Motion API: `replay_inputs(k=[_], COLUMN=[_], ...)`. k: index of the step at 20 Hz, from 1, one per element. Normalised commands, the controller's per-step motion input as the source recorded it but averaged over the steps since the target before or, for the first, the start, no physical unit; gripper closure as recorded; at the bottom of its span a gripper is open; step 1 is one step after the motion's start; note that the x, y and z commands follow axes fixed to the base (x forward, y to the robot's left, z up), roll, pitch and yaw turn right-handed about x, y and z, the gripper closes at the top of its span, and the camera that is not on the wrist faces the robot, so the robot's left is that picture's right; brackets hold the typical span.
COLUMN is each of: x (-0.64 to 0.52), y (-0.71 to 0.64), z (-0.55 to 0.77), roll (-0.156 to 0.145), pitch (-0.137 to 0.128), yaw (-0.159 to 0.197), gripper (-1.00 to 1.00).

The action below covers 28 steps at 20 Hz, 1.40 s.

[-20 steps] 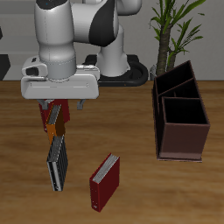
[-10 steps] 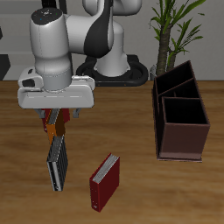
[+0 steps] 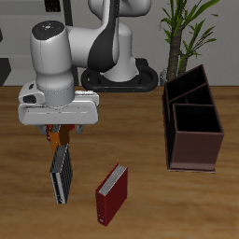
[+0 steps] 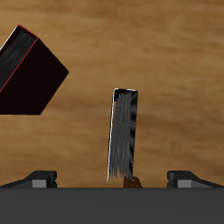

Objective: Place the striped book into the left desk caddy's back compartment

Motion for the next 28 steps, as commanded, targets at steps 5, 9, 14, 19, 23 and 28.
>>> replay_inputs(k=[5, 9, 14, 19, 23, 28], x=[0.09, 0.13, 0.05, 0.06, 0.04, 0.0], y=[0.01, 0.01, 0.0, -0.06, -0.06, -0.06], z=[-0.24, -0.32, -0.28, -0.3, -0.36, -0.33], roll=[-0.001, 0.008, -0.002, -0.007, -0.018, 0.005], pitch=[0.025, 0.026, 0.036, 0.038, 0.059, 0.031], yaw=[0.011, 0.02, 0.0, 0.007, 0.007, 0.006], gripper=[-1.0, -1.0, -1.0, -1.0, -1.0, 1.0])
